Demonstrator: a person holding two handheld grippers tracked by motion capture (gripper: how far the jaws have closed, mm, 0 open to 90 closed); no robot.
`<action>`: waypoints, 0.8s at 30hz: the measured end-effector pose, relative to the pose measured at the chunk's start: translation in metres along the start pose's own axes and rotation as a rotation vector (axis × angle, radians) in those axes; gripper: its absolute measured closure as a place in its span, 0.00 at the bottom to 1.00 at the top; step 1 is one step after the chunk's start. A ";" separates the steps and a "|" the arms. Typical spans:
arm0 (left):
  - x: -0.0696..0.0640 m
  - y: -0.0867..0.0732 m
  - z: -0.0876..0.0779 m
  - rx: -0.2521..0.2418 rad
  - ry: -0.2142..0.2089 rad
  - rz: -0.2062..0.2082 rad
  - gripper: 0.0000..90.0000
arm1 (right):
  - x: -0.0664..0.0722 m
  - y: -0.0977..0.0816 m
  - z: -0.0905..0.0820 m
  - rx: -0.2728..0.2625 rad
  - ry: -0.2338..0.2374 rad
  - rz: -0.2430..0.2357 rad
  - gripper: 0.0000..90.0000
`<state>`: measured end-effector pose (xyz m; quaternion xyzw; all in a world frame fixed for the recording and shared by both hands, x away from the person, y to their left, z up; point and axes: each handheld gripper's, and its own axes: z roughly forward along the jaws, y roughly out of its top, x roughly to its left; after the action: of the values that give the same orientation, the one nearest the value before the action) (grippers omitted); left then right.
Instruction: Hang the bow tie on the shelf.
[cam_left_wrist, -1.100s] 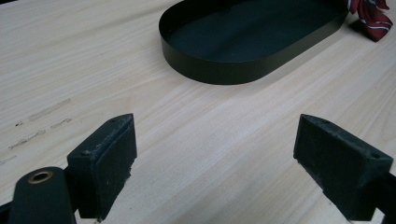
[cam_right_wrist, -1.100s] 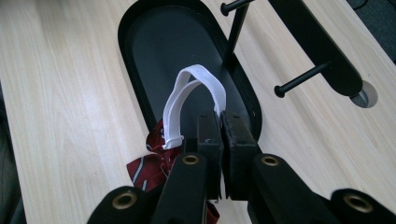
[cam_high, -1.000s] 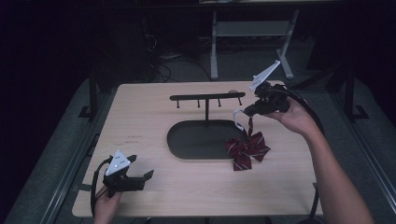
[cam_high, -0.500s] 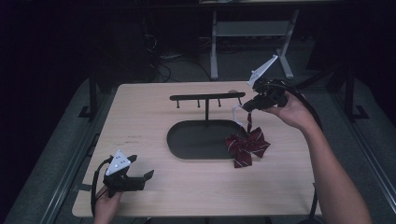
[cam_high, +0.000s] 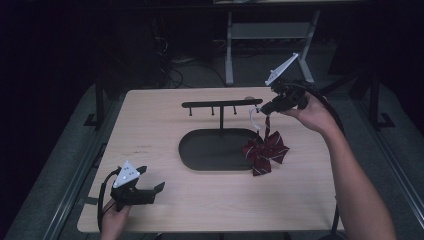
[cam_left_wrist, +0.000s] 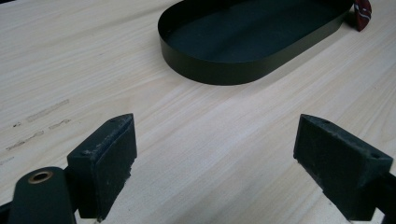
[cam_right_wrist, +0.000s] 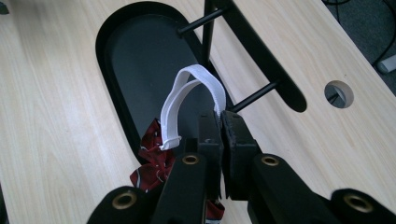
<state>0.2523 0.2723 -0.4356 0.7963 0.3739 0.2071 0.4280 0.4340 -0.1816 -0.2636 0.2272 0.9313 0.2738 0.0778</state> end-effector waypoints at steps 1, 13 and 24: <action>0.000 0.000 0.000 -0.001 0.000 0.000 0.14 | -0.001 0.001 0.000 -0.001 -0.002 -0.001 0.97; 0.001 0.000 0.001 0.004 -0.001 -0.005 0.14 | -0.010 0.009 0.000 0.016 -0.019 0.018 0.97; 0.002 0.002 0.004 0.002 -0.010 -0.006 0.14 | -0.023 0.011 0.003 0.012 -0.020 0.053 0.96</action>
<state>0.2572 0.2707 -0.4363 0.7965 0.3745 0.2017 0.4297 0.4596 -0.1830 -0.2593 0.2550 0.9259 0.2676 0.0785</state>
